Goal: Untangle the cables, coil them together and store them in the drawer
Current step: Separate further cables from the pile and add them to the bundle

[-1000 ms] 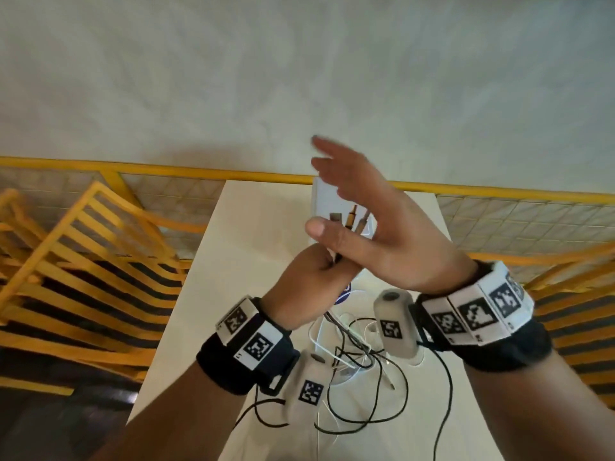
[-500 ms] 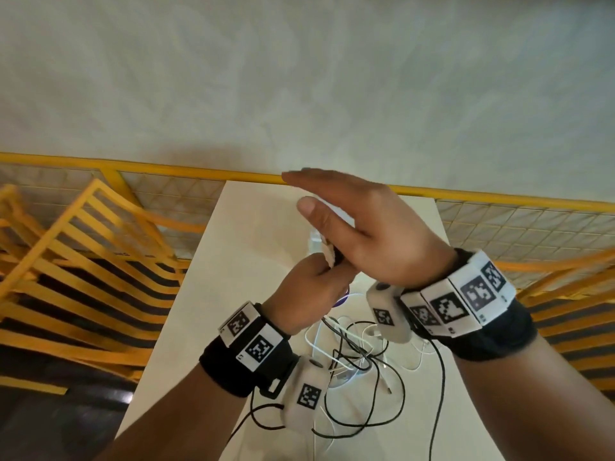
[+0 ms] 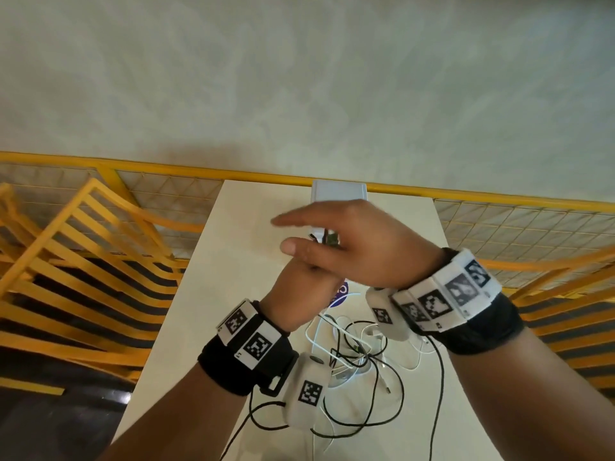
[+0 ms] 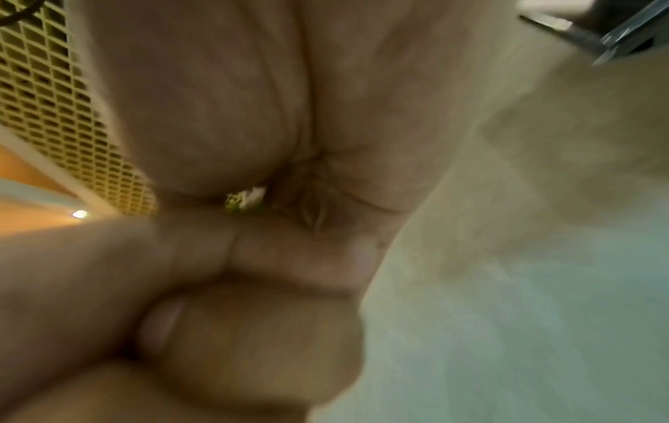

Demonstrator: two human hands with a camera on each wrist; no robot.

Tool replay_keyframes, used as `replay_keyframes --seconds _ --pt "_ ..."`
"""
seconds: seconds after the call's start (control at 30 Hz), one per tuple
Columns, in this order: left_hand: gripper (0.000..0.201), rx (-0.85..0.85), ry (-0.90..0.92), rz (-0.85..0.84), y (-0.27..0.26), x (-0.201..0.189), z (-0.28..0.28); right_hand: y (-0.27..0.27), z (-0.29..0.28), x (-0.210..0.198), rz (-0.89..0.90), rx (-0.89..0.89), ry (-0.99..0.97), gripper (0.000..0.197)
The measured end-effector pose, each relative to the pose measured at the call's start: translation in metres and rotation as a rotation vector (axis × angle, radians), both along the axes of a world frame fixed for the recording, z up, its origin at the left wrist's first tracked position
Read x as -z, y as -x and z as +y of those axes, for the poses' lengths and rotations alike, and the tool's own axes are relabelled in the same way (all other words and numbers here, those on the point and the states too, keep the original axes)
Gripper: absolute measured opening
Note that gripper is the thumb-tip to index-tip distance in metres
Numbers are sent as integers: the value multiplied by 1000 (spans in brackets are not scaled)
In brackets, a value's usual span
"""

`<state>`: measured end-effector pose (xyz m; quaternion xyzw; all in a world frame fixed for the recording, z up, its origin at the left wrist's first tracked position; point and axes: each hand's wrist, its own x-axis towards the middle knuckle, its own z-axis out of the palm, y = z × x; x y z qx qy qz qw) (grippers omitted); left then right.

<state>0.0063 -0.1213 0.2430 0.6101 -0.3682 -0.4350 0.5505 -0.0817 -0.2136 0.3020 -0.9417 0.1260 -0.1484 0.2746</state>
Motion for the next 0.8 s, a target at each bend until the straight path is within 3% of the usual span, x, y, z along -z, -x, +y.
replay_keyframes --seconds 0.07,0.17,0.2,0.3,0.37,0.47,0.63,0.8 --pt "38 10 -21 -4 -5 -1 -1 17 -9 0 -99 70 -168 54" --pt "36 -17 67 270 -17 -3 -5 32 -9 21 -62 82 -419 81" --pt "40 -15 69 296 -19 -5 -6 31 -5 36 16 24 -492 79" --pt "48 -5 110 413 -24 -14 -11 18 17 72 137 -50 -606 23" --pt "47 -12 121 481 -32 -20 -14 13 29 87 52 25 -728 37" --pt "46 -51 133 540 -48 -27 -15 12 37 106 -115 71 -860 35" --pt "49 -199 184 553 -84 -44 -10 29 45 134 -166 113 -949 36" --pt "51 -291 223 481 -99 -55 -7 38 45 151 -158 171 -897 36"
